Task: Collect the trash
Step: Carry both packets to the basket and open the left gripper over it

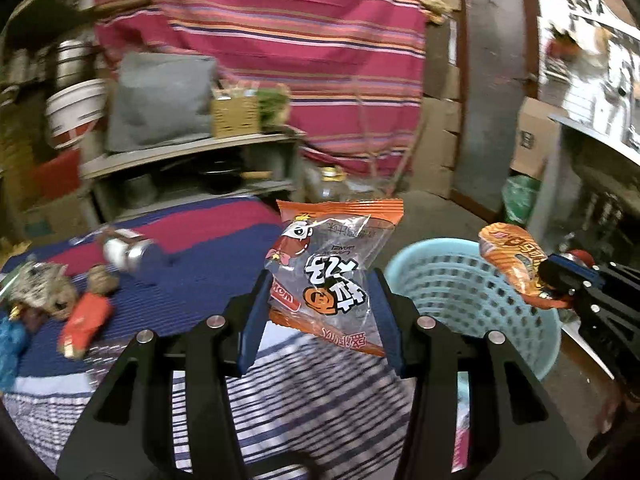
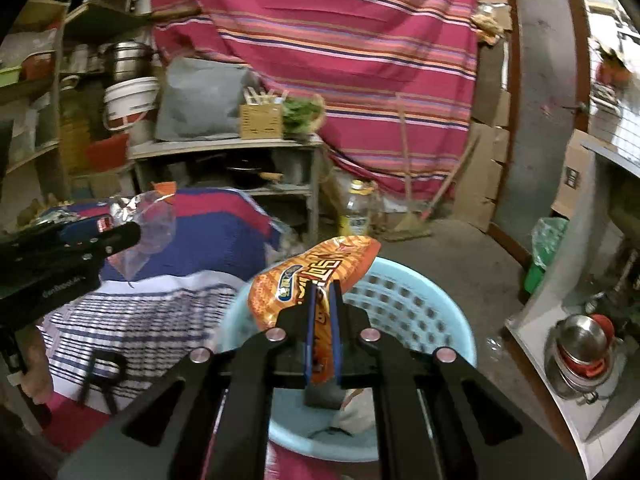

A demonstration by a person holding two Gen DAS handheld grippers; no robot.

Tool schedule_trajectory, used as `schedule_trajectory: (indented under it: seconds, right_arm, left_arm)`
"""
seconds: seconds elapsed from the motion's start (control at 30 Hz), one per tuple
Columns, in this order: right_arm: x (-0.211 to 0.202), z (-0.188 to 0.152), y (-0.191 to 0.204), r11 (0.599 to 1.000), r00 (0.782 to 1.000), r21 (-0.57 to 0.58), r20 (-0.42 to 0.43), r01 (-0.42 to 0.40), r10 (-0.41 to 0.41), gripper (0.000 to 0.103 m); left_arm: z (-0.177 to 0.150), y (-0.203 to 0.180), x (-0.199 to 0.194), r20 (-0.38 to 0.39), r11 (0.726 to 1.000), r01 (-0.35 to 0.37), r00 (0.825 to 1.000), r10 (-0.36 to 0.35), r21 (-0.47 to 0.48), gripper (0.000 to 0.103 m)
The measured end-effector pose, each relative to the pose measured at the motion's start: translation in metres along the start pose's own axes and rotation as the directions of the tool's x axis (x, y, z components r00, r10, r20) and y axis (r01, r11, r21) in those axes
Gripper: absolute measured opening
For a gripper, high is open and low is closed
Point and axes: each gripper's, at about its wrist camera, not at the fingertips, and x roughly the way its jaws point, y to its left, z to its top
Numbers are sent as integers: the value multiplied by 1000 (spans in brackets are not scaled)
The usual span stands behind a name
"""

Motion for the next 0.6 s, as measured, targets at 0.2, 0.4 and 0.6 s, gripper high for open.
schedule_trajectory:
  seconds: [0.2, 0.4, 0.6]
  right_arm:
    - [10, -16, -44, 996, 999, 86, -29, 38, -36, 7]
    - [14, -23, -63, 991, 998, 118, -35, 59, -56, 7]
    - [20, -24, -63, 989, 998, 140, -42, 56, -50, 7]
  left_arm:
    - [0, -53, 26, -20, 996, 74, 997, -73, 58, 48]
    - [2, -82, 43, -29, 986, 124, 992, -122, 111, 59]
    - [8, -80, 48, -25, 986, 131, 991, -129, 105, 70]
